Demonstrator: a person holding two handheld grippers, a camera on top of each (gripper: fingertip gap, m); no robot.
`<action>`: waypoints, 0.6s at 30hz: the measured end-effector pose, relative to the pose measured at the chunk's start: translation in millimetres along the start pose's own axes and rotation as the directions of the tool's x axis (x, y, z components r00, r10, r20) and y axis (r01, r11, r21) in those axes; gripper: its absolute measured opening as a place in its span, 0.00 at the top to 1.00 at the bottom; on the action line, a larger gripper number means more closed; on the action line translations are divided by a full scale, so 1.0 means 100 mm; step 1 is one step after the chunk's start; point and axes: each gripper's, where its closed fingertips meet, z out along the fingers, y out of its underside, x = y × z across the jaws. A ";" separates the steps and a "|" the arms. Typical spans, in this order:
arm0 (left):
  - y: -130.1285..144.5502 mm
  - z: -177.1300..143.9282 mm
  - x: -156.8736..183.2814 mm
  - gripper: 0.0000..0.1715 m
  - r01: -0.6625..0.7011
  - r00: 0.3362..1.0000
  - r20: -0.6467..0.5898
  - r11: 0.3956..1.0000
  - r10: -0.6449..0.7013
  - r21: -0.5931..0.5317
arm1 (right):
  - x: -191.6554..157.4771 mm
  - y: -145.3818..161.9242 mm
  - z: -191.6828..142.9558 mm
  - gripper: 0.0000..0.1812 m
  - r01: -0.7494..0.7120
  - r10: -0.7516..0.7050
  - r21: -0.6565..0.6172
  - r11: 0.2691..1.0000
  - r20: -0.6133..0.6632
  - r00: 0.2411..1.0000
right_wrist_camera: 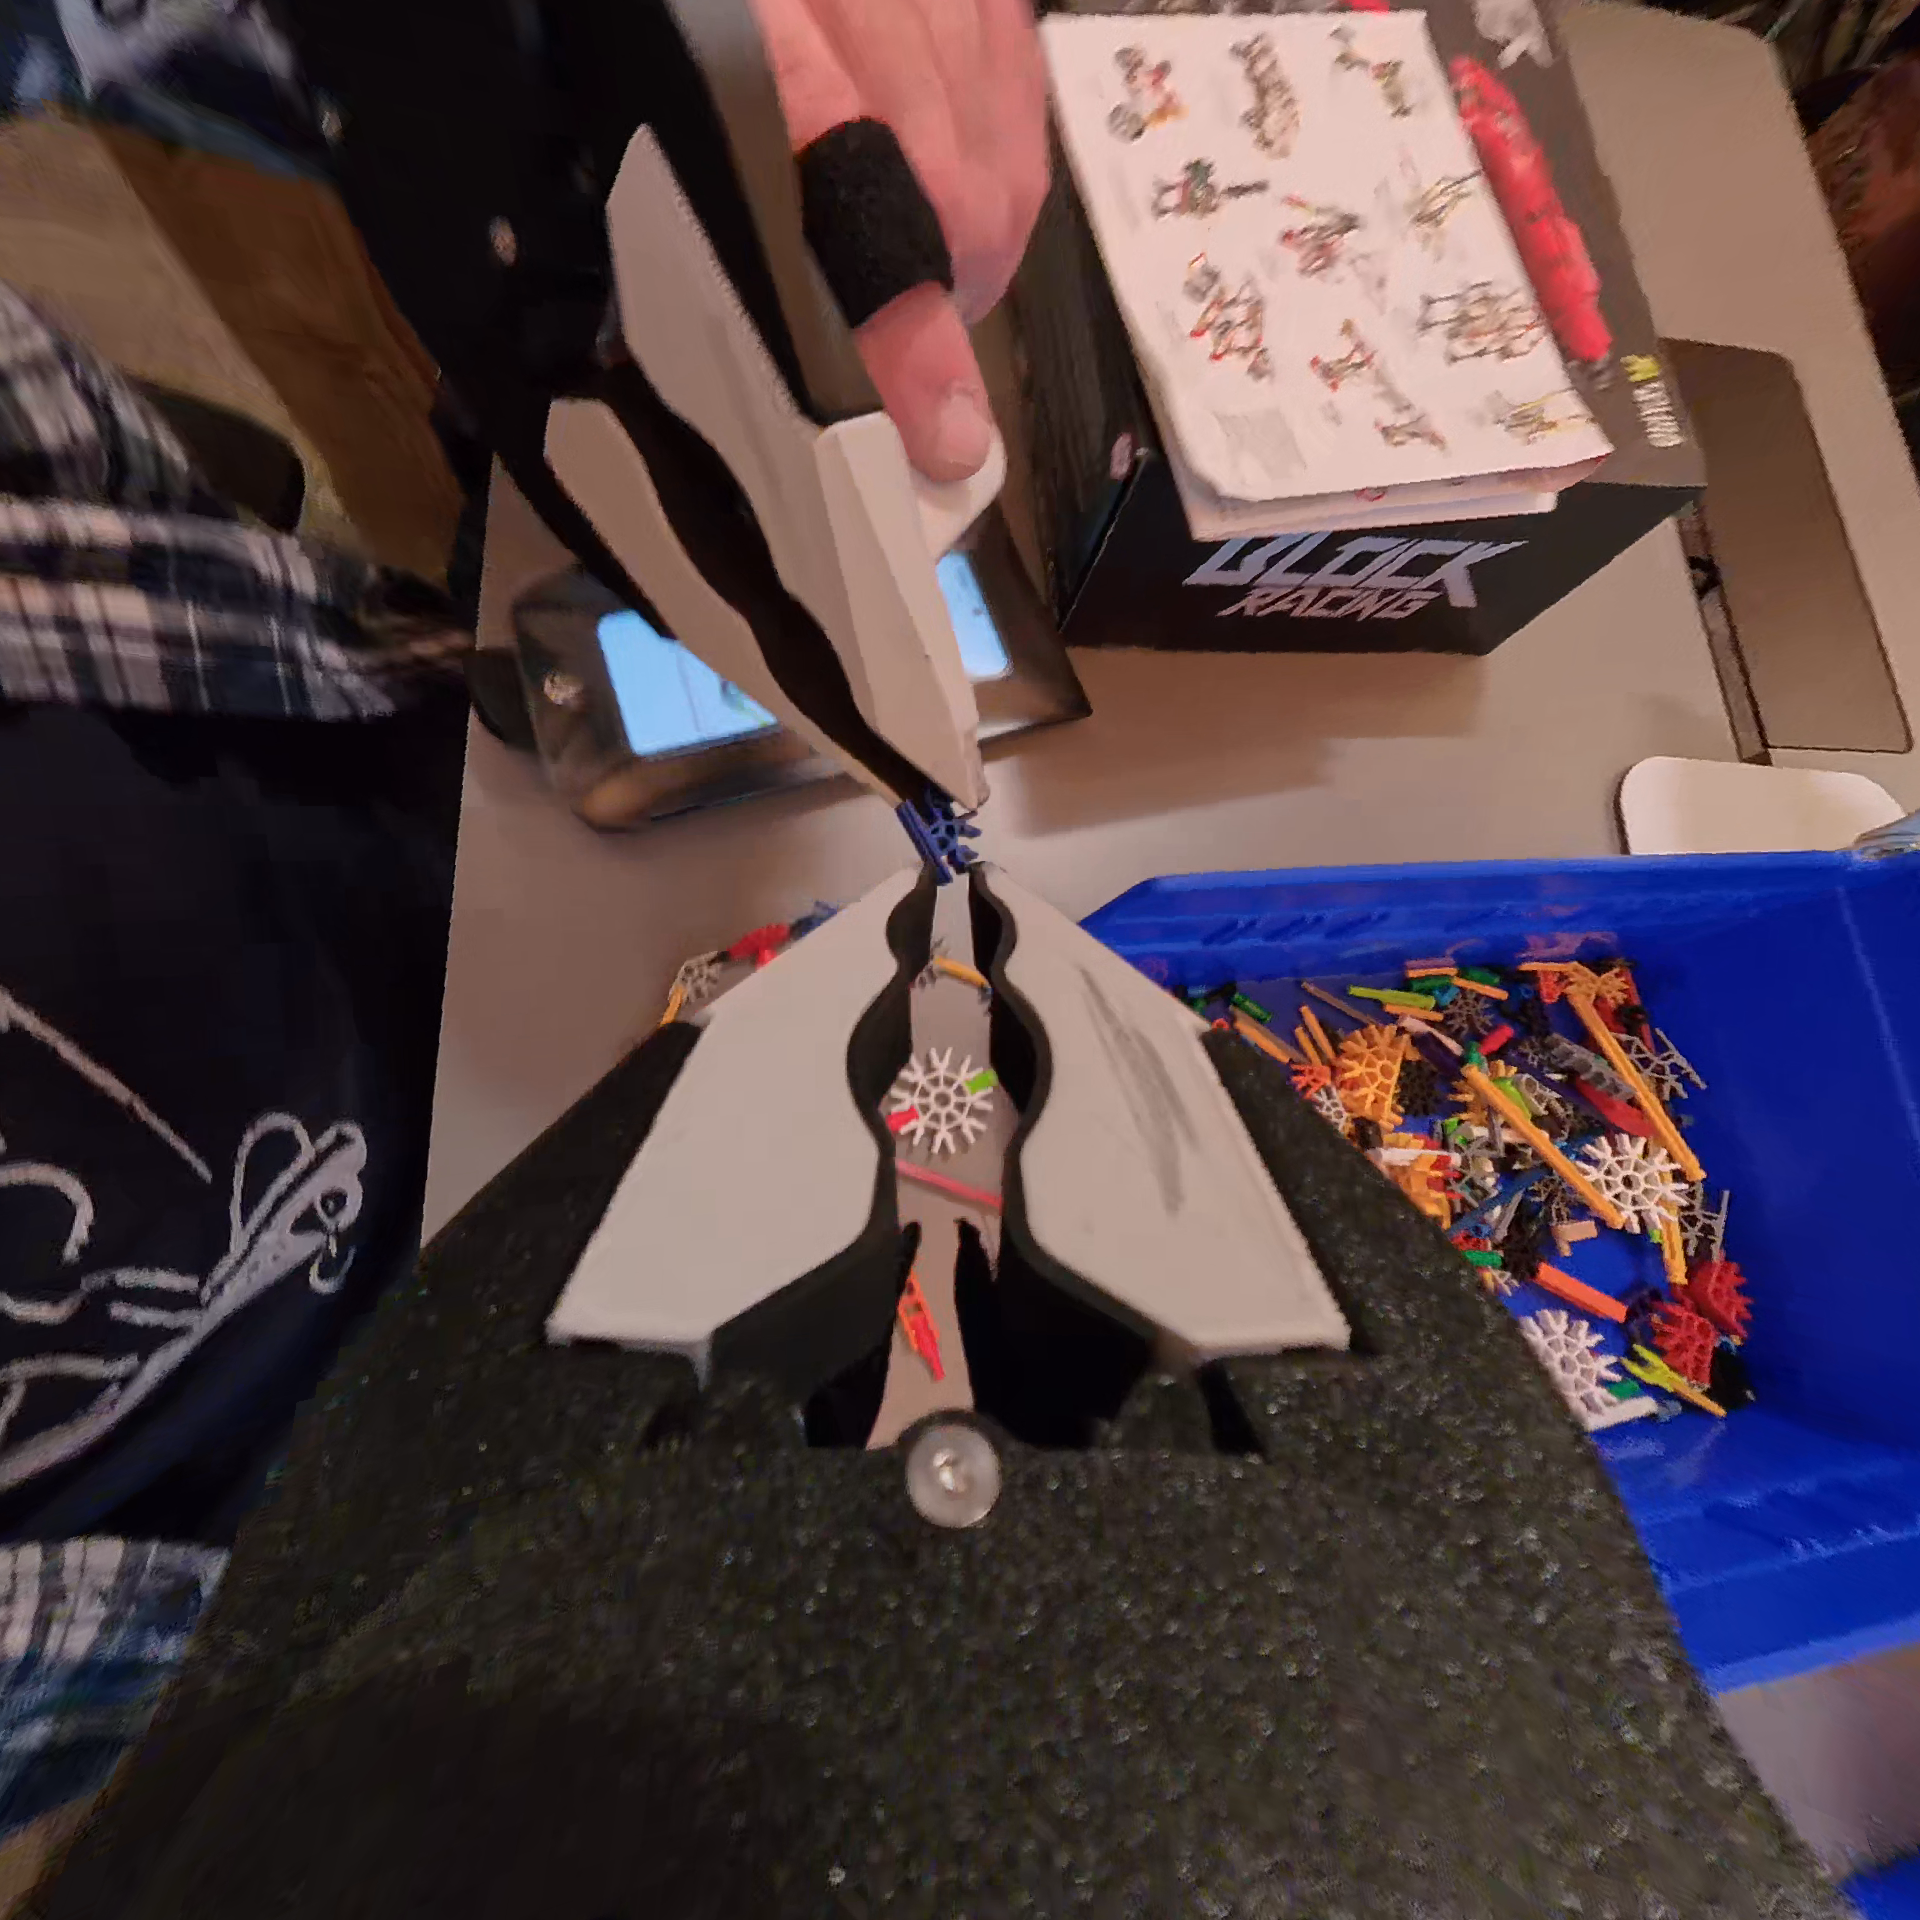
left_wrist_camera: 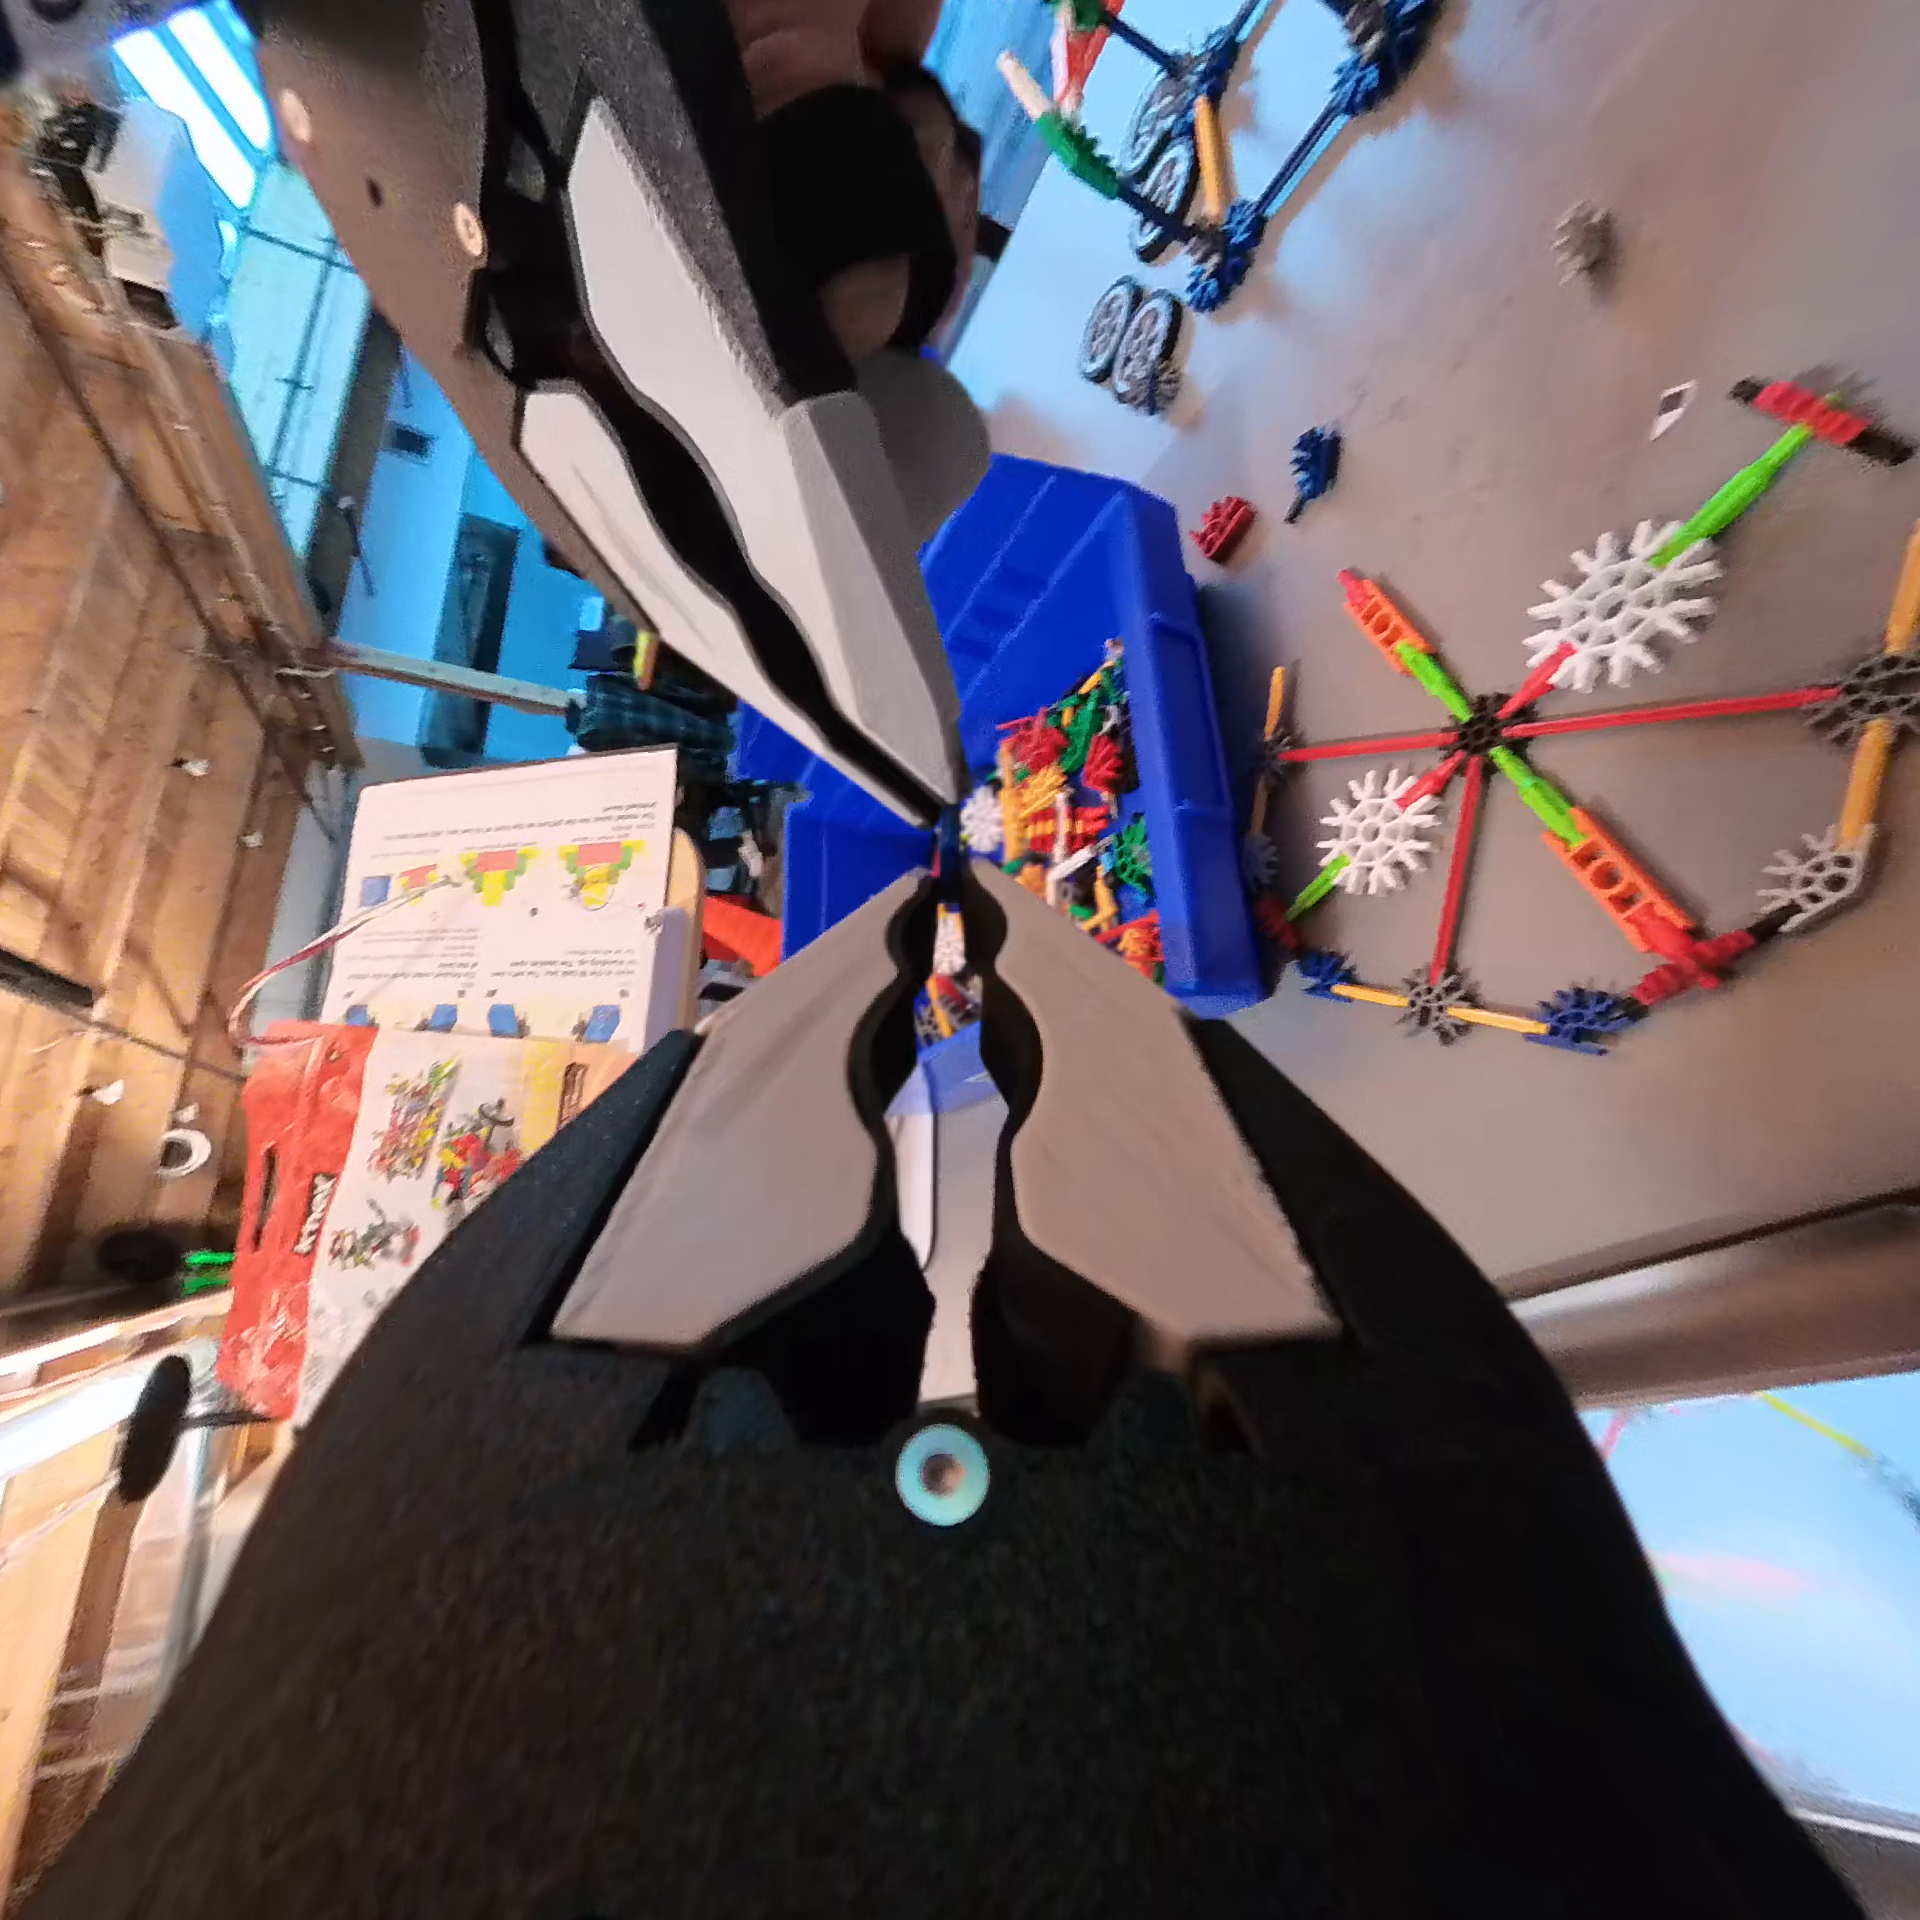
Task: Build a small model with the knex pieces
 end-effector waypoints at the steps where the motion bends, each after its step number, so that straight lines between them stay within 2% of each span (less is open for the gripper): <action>1: 0.02 -0.02 -0.03 0.99 0.001 1.000 0.027 1.000 -0.001 -0.005 | 0.03 -0.04 -0.01 0.95 -0.037 0.038 0.027 0.999 -0.012 0.999; 4: 0.06 -0.07 -0.13 0.99 -0.031 0.990 0.137 0.999 0.036 -0.043 | 0.12 -0.11 -0.05 0.93 -0.200 0.206 0.132 0.971 -0.032 0.978; 5: 0.07 -0.09 -0.17 1.00 -0.051 0.982 0.177 0.997 0.061 -0.059 | 0.09 -0.16 -0.08 0.93 -0.267 0.270 0.190 0.945 0.013 0.963; 8: 0.07 -0.12 -0.25 1.00 -0.116 0.953 0.268 0.988 0.140 -0.102 | 0.00 -0.34 -0.16 0.93 -0.454 0.414 0.377 0.807 0.185 0.891; 15: 0.03 -0.12 -0.35 0.99 -0.227 0.885 0.375 0.959 0.276 -0.171 | 0.07 -0.31 -0.11 0.91 -0.651 0.584 0.500 0.571 0.310 0.751; 18: 0.03 -0.08 -0.35 0.99 -0.257 0.875 0.372 0.948 0.310 -0.186 | 0.08 -0.33 -0.12 0.89 -0.682 0.590 0.518 0.515 0.362 0.721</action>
